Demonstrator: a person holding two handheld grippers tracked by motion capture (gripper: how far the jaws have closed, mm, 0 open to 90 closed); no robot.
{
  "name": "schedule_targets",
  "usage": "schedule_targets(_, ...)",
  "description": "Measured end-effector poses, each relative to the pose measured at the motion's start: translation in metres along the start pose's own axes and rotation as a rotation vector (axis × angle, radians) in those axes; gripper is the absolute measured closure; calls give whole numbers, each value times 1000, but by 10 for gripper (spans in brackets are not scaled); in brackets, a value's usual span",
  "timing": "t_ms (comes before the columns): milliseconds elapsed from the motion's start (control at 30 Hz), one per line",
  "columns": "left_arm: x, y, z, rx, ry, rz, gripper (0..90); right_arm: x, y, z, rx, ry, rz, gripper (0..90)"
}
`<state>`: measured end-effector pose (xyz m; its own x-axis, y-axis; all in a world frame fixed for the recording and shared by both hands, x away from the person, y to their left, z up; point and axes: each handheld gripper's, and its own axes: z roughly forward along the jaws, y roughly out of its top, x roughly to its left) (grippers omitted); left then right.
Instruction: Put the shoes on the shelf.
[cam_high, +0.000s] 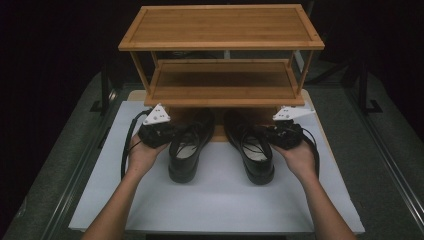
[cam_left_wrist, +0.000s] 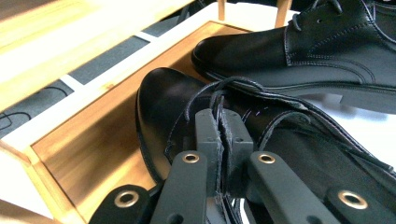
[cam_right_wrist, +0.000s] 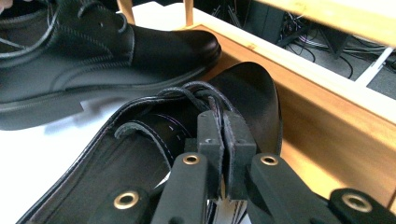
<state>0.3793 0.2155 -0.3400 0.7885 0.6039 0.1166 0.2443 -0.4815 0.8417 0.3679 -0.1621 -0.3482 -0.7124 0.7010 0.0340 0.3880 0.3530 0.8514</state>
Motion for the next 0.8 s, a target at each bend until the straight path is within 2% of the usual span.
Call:
schedule_targets(33, 3, 1, 9, 7, 10, -3, 877, -4, 4, 7, 2, -12, -1, 870)
schedule_targets(133, 7, 2, 23, 8, 31, -3, 877, -8, 10, 18, 1, -29, 1, 870)
schedule_targets(433, 18, 9, 51, -8, 82, -11, 877, -19, 16, 43, -16, -65, 13, 869)
schedule_targets(533, 21, 8, 58, -20, 84, -29, 877, -21, 14, 48, -16, -74, 20, 869)
schedule_targets(800, 20, 3, 74, -2, 74, -41, 875, -19, 12, 59, -17, -112, 22, 869)
